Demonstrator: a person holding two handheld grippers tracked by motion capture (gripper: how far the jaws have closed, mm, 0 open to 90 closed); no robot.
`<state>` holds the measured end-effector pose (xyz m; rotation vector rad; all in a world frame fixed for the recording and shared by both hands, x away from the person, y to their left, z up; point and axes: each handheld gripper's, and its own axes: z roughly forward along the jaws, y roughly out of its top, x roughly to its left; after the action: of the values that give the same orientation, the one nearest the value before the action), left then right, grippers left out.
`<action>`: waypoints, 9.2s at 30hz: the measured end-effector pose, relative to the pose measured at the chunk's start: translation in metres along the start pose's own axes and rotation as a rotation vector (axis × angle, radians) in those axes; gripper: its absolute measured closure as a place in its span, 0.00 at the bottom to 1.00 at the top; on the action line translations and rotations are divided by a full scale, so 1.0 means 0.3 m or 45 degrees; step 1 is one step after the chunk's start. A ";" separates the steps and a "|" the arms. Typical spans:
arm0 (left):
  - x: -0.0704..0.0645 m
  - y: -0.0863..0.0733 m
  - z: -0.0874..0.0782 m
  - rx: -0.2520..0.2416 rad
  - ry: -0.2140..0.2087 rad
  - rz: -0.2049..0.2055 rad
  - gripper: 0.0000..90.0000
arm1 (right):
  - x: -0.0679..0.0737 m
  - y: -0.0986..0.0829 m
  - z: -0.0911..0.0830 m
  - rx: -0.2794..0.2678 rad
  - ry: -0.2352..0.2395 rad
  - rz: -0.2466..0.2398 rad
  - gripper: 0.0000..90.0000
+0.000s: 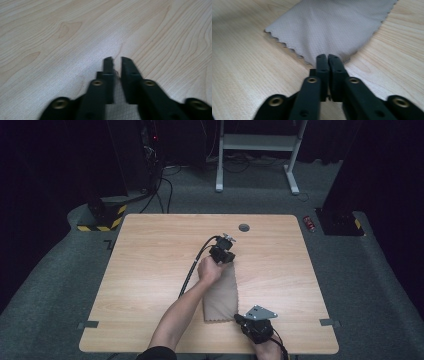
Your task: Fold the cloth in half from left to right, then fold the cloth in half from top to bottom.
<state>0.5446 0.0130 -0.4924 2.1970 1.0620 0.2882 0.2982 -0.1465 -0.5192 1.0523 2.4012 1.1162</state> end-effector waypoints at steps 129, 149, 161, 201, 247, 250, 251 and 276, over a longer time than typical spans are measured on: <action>0.034 -0.461 -0.386 -0.089 0.067 -0.106 0.44 | -0.218 0.181 0.136 0.027 -0.011 0.111 0.71; 0.109 -0.351 -0.357 -0.101 0.076 -0.156 0.44 | -0.281 0.278 0.186 0.090 -0.042 0.105 0.69; 0.140 -0.295 -0.345 -0.095 0.100 -0.172 0.45 | -0.326 0.332 0.193 0.065 -0.040 0.142 0.70; 0.177 -0.278 -0.187 -0.022 0.174 -0.231 0.46 | -0.403 0.416 0.382 0.147 -0.125 0.318 0.67; 0.181 -0.244 -0.155 -0.006 0.044 -0.162 0.98 | -0.394 0.465 0.461 0.186 -0.161 0.229 0.97; 0.183 -0.241 -0.159 -0.009 0.028 -0.161 0.99 | -0.395 0.465 0.451 0.186 -0.150 0.228 0.97; 0.183 -0.240 -0.162 -0.014 0.020 -0.163 0.99 | -0.396 0.466 0.446 0.182 -0.145 0.228 0.97; 0.217 -0.095 -0.261 -0.137 -0.046 -0.182 0.99 | -0.442 0.545 0.328 0.057 -0.142 0.269 0.98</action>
<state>0.5330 0.1123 -0.4581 2.0129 1.1502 0.2353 0.5227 -0.1183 -0.4663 1.3713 2.2789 1.0427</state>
